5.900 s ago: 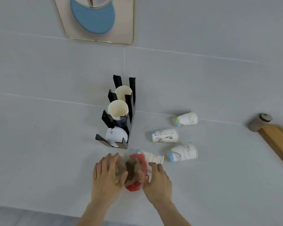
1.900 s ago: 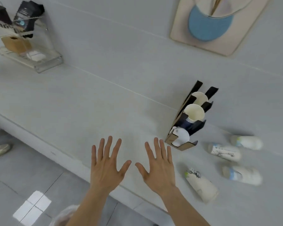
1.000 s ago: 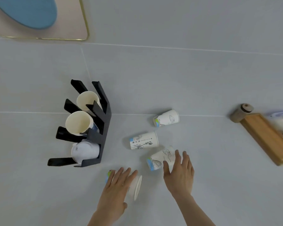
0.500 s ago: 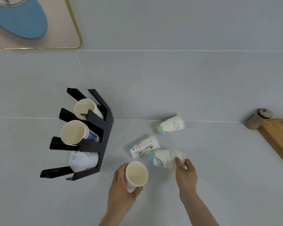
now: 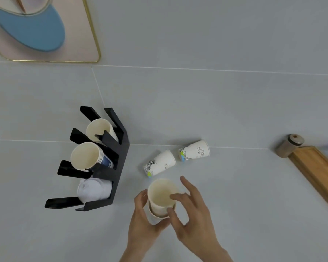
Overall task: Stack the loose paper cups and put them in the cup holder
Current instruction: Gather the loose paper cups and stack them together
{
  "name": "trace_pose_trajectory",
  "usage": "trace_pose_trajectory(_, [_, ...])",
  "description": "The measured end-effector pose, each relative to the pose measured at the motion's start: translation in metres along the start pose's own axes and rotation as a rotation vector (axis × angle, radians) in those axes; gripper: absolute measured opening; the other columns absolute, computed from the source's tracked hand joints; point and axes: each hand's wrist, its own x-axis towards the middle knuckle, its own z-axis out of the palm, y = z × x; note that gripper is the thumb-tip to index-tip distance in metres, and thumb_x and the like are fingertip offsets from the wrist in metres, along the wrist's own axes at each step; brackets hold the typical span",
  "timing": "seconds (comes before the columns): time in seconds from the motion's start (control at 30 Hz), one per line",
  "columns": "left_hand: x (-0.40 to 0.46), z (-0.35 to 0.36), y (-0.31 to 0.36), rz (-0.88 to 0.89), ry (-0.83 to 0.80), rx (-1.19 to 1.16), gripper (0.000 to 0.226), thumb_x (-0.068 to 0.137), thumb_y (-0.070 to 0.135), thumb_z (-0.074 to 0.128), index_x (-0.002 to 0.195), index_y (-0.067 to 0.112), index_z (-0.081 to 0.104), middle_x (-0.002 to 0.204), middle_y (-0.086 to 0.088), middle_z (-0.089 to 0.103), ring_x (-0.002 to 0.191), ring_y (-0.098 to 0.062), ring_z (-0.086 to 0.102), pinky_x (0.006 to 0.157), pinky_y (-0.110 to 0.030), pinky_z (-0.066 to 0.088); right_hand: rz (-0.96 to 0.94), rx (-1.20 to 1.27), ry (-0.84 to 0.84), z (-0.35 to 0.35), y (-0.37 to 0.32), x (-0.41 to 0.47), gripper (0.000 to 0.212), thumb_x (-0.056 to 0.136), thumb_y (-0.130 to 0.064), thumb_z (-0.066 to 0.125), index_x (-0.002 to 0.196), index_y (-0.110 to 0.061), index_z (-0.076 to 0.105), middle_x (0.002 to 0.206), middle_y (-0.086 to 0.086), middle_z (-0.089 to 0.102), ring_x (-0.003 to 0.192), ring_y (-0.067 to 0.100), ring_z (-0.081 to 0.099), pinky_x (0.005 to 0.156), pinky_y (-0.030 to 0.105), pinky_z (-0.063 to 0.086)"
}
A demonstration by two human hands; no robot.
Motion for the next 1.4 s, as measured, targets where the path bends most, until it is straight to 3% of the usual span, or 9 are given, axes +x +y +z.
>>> trace_pose_trajectory(0.13, [0.005,-0.009,0.003,0.044,0.009,0.062,0.120,0.042,0.058,0.091,0.140,0.056,0.022,0.135,0.034,0.050,0.115,0.001,0.058,0.089,-0.025,0.053,0.165,0.024,-0.099,0.019,0.001,-0.010,0.066,0.093,-0.066,0.051,0.153,-0.041,0.039,0.167,-0.014,0.028,0.143,0.004,0.045,0.104,0.028,0.052])
trace_pose_trajectory(0.23, [0.010,-0.009,0.005,0.089,-0.011,0.108,0.123,0.045,0.060,0.090,0.145,0.057,0.018,0.140,0.039,0.041,0.119,0.008,0.050,0.092,-0.020,0.048,0.286,-0.055,-0.222,0.030,0.007,-0.007,0.071,0.098,-0.061,0.041,0.160,-0.034,0.022,0.162,-0.012,0.040,0.142,0.008,0.047,0.110,0.030,0.046])
trace_pose_trajectory(0.37, [0.015,-0.005,0.004,0.144,-0.021,0.209,0.115,0.056,0.053,0.086,0.139,0.069,0.009,0.130,0.050,0.028,0.113,0.015,0.045,0.081,-0.007,0.040,0.343,-0.072,-0.329,0.040,0.012,-0.003,0.067,0.101,-0.049,0.051,0.161,-0.033,0.024,0.150,-0.014,0.055,0.128,0.011,0.060,0.100,0.032,0.053])
trace_pose_trajectory(0.53, [0.028,-0.006,-0.004,0.138,0.030,0.261,0.106,0.060,0.054,0.083,0.144,0.053,0.019,0.122,0.041,0.028,0.113,0.000,0.049,0.081,-0.019,0.048,0.428,0.042,-0.370,0.044,0.023,0.013,0.060,0.095,-0.054,0.059,0.151,-0.045,0.039,0.131,-0.020,0.065,0.112,0.003,0.068,0.090,0.032,0.060])
trace_pose_trajectory(0.7, [0.049,-0.014,-0.009,0.102,0.156,0.281,0.105,0.062,0.041,0.087,0.145,0.050,0.021,0.127,0.031,0.031,0.120,-0.009,0.050,0.082,-0.029,0.053,0.648,0.091,-0.205,0.049,0.048,0.074,0.039,0.095,-0.038,0.067,0.133,-0.029,0.063,0.106,-0.011,0.073,0.083,0.001,0.071,0.084,0.031,0.058])
trace_pose_trajectory(0.93, [0.063,-0.015,-0.006,0.062,0.180,0.275,0.104,0.058,0.046,0.080,0.143,0.054,0.020,0.127,0.039,0.030,0.118,-0.005,0.052,0.078,-0.025,0.052,0.794,0.171,-0.271,0.093,0.075,0.185,0.048,0.096,-0.036,0.065,0.141,-0.023,0.055,0.112,0.007,0.070,0.105,0.025,0.064,0.104,0.049,0.052])
trace_pose_trajectory(1.1, [0.069,-0.016,-0.003,0.015,0.151,0.285,0.106,0.058,0.047,0.080,0.145,0.051,0.020,0.130,0.032,0.031,0.121,-0.004,0.051,0.085,-0.027,0.054,0.964,0.248,-0.320,0.127,0.085,0.228,0.058,0.095,-0.041,0.066,0.148,-0.031,0.047,0.137,0.010,0.059,0.117,0.034,0.063,0.064,0.037,0.061])
trace_pose_trajectory(1.27, [0.070,-0.018,-0.002,0.020,0.143,0.283,0.103,0.061,0.049,0.079,0.145,0.052,0.018,0.132,0.033,0.030,0.120,-0.002,0.050,0.088,-0.026,0.052,1.046,0.358,-0.271,0.152,0.098,0.218,0.021,0.096,-0.034,0.066,0.106,-0.016,0.064,0.123,0.019,0.064,0.103,0.034,0.063,0.082,0.052,0.065])
trace_pose_trajectory(1.4, [0.070,-0.018,-0.006,0.039,0.128,0.273,0.102,0.063,0.049,0.078,0.141,0.058,0.013,0.129,0.045,0.024,0.118,0.001,0.049,0.083,-0.021,0.046,1.030,0.652,-0.121,0.131,0.084,0.197,0.021,0.100,-0.031,0.061,0.088,-0.014,0.057,0.098,0.011,0.060,0.087,0.029,0.065,0.083,0.046,0.064])
